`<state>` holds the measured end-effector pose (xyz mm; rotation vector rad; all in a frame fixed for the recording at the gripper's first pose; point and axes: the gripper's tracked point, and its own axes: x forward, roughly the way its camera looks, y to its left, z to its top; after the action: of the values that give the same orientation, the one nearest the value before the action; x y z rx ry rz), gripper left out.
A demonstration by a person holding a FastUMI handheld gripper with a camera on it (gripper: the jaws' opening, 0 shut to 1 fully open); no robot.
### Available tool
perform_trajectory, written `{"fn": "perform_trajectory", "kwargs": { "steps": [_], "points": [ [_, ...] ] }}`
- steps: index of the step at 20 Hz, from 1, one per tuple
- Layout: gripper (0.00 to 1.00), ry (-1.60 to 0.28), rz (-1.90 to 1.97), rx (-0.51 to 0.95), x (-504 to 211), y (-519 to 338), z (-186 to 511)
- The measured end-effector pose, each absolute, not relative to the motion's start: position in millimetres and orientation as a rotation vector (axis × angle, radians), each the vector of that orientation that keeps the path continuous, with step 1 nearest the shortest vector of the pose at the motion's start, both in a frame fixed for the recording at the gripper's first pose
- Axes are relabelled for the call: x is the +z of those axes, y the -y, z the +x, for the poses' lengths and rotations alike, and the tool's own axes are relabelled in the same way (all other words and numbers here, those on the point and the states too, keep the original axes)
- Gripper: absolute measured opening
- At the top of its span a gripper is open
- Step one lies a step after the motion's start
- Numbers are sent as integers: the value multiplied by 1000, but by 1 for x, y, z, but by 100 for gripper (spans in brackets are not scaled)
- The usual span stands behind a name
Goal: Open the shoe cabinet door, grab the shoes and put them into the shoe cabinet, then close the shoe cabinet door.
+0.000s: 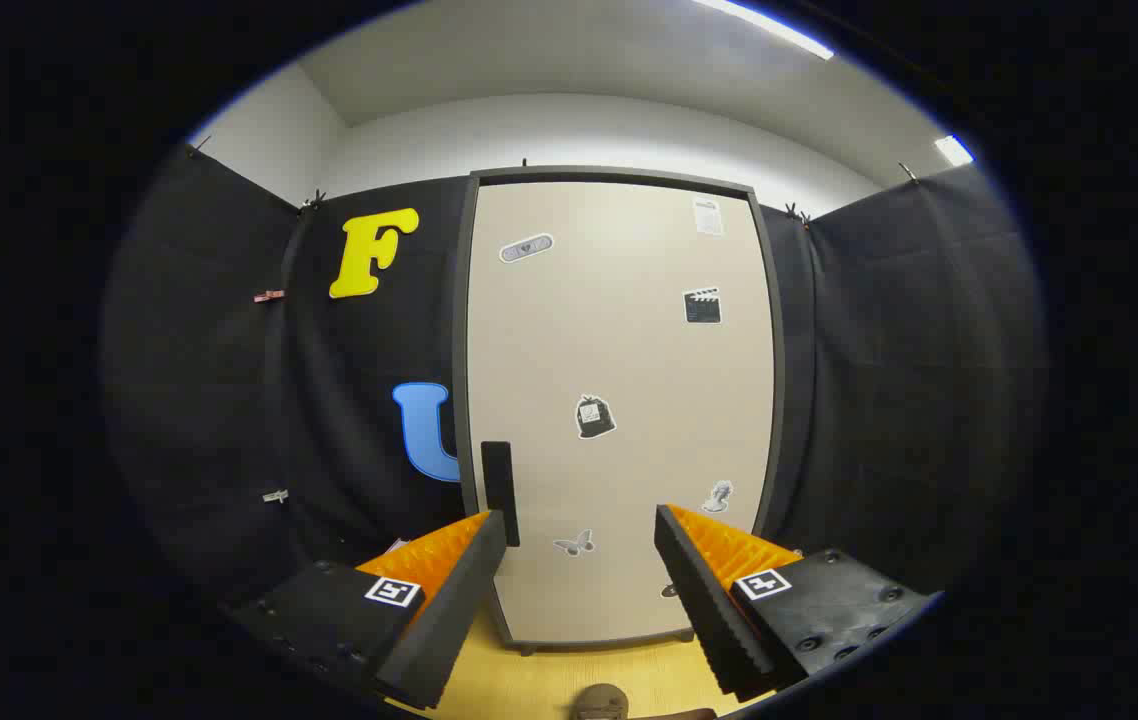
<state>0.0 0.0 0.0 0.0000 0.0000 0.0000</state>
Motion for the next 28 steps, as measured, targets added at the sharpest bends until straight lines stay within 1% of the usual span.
{"fn": "perform_trajectory", "kwargs": {
  "steps": [18, 28],
  "points": [
    [98, 1, -3, 23, -3, -17, 7],
    [98, -29, -1, 66, -24, -67, 49]
  ]
}}
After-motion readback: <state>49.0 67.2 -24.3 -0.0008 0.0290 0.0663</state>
